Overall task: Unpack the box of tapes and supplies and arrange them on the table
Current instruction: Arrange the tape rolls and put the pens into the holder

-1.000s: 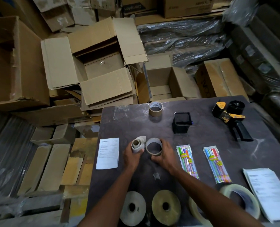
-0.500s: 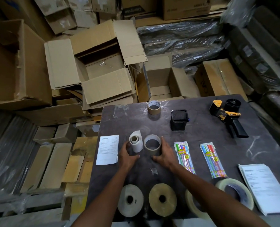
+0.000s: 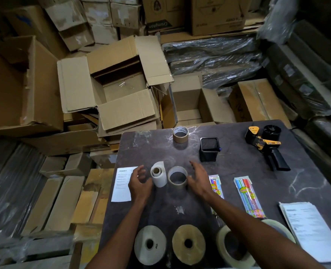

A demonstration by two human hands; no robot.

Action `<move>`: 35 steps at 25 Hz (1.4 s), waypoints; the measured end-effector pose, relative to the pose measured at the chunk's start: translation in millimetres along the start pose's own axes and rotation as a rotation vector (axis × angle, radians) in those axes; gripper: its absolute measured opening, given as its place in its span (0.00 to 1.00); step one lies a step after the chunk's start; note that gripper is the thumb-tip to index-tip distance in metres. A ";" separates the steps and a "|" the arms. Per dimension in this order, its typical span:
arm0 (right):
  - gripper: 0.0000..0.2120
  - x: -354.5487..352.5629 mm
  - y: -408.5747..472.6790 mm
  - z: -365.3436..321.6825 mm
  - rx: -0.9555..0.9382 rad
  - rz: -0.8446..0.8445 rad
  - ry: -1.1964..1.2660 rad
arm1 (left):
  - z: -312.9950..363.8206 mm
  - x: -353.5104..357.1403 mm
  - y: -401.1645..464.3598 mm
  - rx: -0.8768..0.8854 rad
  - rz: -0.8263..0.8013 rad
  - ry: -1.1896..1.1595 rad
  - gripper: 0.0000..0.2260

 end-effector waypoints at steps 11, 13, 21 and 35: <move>0.22 14.4 108.8 -48.8 -0.113 -0.043 -0.202 | -71.1 27.0 53.9 -0.212 -0.043 -0.004 0.08; 0.28 25.5 130.0 -50.9 -0.146 -0.124 -0.347 | -79.5 31.0 58.9 -0.233 -0.074 -0.006 0.08; 0.15 50.2 179.9 -52.9 -0.123 -0.080 -0.589 | -75.0 45.0 75.6 -0.165 -0.147 0.076 0.10; 0.10 48.0 96.5 -26.2 -0.224 -0.204 -0.694 | -49.2 44.8 47.2 -0.275 -0.253 -0.079 0.12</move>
Point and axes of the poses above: each hand's wrist, its own y-axis towards the middle knuckle, its own x-axis out of the palm, z = x × y, the point moved 4 cm from there along y, towards the middle knuckle, and after that the axes turned 10 degrees about z, right-handed, at the moved point
